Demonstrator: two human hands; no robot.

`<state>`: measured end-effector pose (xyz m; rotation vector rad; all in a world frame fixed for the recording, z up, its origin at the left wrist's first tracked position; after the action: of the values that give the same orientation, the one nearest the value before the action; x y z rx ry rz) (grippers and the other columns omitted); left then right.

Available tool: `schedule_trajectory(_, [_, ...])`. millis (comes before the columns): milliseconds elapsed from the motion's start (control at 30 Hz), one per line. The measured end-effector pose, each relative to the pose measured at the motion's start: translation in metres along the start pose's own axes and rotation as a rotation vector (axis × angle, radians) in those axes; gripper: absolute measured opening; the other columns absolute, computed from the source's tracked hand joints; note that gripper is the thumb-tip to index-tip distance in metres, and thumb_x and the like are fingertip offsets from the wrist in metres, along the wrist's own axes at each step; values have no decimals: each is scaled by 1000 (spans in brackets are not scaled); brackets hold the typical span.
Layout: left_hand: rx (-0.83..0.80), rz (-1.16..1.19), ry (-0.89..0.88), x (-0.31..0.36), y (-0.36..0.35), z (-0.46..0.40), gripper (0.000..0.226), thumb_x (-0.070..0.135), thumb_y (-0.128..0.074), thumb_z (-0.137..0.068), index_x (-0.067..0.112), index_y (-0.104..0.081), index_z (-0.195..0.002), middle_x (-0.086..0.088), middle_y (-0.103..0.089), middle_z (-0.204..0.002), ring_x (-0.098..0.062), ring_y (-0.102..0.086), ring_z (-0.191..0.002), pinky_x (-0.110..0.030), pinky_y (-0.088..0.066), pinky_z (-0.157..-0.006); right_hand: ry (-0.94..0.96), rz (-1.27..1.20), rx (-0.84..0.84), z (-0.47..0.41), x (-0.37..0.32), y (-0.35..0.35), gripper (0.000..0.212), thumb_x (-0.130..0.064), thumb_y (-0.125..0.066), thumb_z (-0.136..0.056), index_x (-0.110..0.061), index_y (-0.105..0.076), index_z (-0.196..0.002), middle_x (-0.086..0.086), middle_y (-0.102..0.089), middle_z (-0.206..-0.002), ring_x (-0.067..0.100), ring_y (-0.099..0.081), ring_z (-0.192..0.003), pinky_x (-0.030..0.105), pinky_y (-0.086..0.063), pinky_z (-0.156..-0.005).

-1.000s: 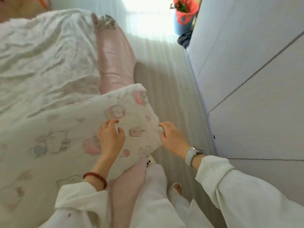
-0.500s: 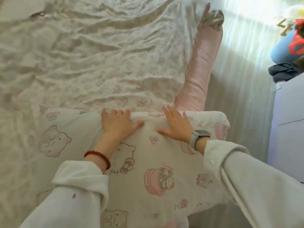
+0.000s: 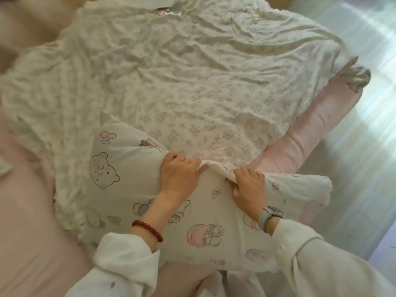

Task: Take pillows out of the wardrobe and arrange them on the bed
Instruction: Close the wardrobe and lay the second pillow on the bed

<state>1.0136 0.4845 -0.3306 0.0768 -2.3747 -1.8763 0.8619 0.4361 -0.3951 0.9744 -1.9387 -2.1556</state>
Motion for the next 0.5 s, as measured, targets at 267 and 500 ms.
schedule_trajectory(267, [166,-75,364,-55,113,96,45,40,-40,-88,12,-62,-59,-2,-58,-43,-22,-53,-44,-33,-41,-66,391,-25,63,14,-127,53,10,-11,-59,-77,-7,-62,-86,10,-63,-81,31,-56,-81,42,-33,-81])
schedule_trajectory(500, [332,-122,879,-151,195,226,46,39,-42,-89,6,-61,-62,-10,-56,-44,-27,-50,-43,-36,-42,-64,686,-165,104,45,-312,49,24,2,-59,-67,-9,-65,-88,12,-60,-84,34,-55,-87,49,-26,-103])
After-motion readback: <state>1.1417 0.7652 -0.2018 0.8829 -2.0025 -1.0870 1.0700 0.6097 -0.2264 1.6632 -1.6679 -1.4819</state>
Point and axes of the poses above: each hand's wrist, its own z-axis away from the middle knuckle, its own y-axis out of the back of the hand, x = y × z, the point moved 7 cm from there along -z, towards the middle knuckle
